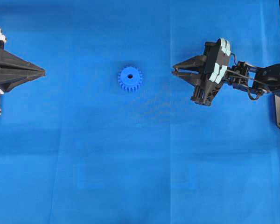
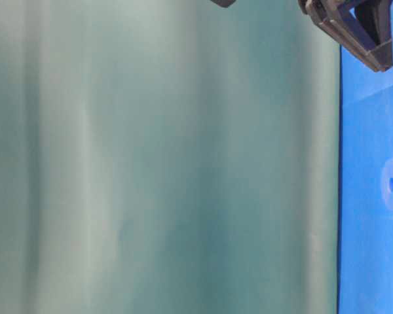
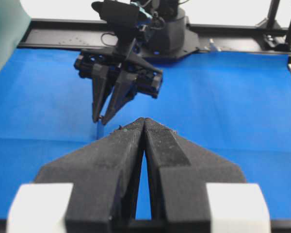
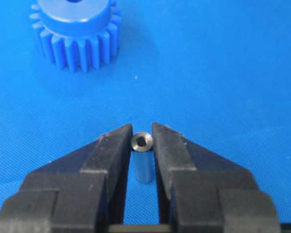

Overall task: Insert the shaft placed at a random location into the center hole of the small gear at another random location.
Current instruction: 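Lower the right gripper around the silver shaft and close on it, then lift the shaft upright and carry it left over the blue gear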

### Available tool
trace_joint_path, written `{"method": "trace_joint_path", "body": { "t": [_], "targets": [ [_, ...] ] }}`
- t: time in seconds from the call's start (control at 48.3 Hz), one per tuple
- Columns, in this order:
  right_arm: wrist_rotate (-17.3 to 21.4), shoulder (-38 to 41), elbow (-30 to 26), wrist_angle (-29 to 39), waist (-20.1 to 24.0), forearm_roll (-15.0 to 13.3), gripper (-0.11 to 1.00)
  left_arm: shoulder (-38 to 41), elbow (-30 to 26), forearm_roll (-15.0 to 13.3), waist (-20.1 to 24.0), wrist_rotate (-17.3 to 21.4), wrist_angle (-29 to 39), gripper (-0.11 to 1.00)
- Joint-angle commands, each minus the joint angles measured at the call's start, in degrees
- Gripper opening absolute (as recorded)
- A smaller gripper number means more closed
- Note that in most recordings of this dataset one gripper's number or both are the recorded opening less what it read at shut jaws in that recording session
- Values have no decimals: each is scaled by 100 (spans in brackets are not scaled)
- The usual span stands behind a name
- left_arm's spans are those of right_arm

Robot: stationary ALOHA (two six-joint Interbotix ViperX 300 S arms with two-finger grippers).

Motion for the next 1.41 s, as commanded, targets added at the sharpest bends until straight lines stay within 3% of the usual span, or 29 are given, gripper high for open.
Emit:
{"method": "trace_joint_path", "body": {
  "t": [0.0, 0.311, 0.808, 1.14, 1.388],
  "targets": [
    [0, -35, -62, -62, 0, 9, 4, 18, -53, 9, 18, -9, -26, 0],
    [0, -202, -132, 176, 0, 44, 4, 18, -53, 18, 9, -18, -9, 0],
    [-237, -1916, -457, 2004, -123, 44, 4, 18, -53, 18, 18, -141, 62, 0],
    [-237, -1635, -721, 2083, -70, 44, 4, 18, -53, 9, 9, -149, 70, 0],
    [-237, -1002, -1468, 2171, 132, 26, 4, 18, -53, 9, 9, -149, 70, 0]
  ]
}}
